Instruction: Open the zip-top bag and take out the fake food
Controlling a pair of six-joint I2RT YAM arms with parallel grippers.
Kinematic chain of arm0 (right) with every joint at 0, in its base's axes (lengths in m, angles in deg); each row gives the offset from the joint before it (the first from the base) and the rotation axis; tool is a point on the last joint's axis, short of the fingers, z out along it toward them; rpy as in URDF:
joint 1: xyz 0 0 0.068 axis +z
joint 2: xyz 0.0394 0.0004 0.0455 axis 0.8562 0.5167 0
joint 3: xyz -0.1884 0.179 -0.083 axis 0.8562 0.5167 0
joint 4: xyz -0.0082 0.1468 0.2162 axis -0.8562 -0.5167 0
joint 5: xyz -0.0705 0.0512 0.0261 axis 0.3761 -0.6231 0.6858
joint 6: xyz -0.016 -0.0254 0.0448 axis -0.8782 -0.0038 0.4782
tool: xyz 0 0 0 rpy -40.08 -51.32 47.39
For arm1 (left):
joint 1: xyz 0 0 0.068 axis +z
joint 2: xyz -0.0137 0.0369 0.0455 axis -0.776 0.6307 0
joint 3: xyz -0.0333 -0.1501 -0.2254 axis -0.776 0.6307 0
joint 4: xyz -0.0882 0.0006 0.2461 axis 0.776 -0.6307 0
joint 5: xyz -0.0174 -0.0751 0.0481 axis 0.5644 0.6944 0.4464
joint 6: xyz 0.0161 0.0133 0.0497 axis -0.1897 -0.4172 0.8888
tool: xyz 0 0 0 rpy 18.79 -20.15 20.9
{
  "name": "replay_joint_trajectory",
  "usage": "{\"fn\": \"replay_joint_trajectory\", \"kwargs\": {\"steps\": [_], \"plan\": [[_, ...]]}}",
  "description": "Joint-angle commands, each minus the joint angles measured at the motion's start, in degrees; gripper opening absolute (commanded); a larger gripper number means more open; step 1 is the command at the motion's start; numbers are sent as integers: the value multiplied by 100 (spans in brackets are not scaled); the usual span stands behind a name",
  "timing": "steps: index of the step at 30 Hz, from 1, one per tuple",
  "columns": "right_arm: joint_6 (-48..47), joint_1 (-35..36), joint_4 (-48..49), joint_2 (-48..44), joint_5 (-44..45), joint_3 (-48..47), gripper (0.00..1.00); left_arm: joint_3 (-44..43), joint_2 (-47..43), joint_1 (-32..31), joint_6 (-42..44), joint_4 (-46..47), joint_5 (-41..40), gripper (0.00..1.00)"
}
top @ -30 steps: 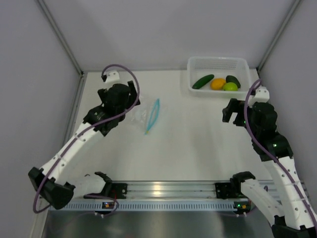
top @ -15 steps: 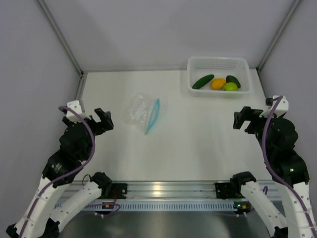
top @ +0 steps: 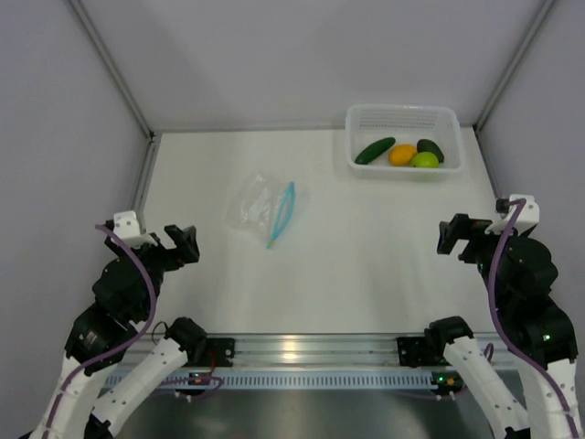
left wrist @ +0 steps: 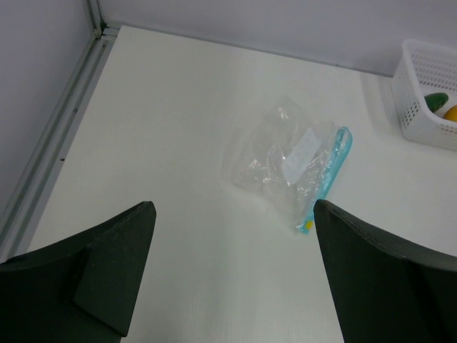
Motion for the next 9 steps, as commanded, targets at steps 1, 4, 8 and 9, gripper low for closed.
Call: {"fn": "replay_joint_trajectory", "kwargs": {"steps": [1,4,8,9], "plan": [[-32,66,-26,-1,20,10,99,40,-21,16,47,-24,95,98],[3,66,44,16,-33,1,100,67,-12,16,3,-15,25,98],[12,57,71,121,-112,1,99,102,23,16,-15,-15,-124,98],[12,57,105,122,-112,27,99,102,32,16,-15,-15,-142,98]]}}
